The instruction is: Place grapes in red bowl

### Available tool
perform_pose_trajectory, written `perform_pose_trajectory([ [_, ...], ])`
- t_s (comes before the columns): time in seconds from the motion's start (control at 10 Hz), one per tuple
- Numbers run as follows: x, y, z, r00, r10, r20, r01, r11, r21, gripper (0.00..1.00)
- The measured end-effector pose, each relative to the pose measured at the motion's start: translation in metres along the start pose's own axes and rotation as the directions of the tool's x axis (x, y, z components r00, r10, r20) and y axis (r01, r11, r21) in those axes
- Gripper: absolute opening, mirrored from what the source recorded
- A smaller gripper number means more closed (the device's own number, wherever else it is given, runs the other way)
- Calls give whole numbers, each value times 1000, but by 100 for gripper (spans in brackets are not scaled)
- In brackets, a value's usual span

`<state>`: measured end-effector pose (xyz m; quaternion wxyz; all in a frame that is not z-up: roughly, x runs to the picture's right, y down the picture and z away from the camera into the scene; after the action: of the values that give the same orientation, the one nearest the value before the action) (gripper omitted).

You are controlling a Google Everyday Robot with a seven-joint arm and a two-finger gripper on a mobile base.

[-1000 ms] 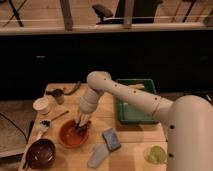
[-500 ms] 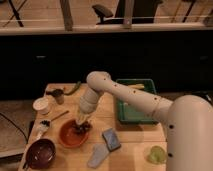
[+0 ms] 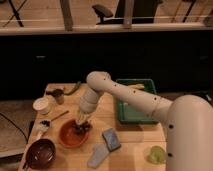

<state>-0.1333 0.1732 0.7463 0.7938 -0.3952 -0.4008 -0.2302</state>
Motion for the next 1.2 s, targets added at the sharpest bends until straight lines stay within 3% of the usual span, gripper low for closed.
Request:
perform_pose_trajectory([
  [0.1,0,0,0,1000,1,0,-1,1000,0,12],
  [0.3,0,0,-1,1000,2,1,-2,1000,0,25],
  [0.8,-1,-4,-3,1000,11,8,-11,1000,-13,75],
  [0.9,0,-6,-3,1000,15,9,-15,1000,-16,80],
  [1.2,5,-9,-5,999,30,14,-30,999,-24,80],
])
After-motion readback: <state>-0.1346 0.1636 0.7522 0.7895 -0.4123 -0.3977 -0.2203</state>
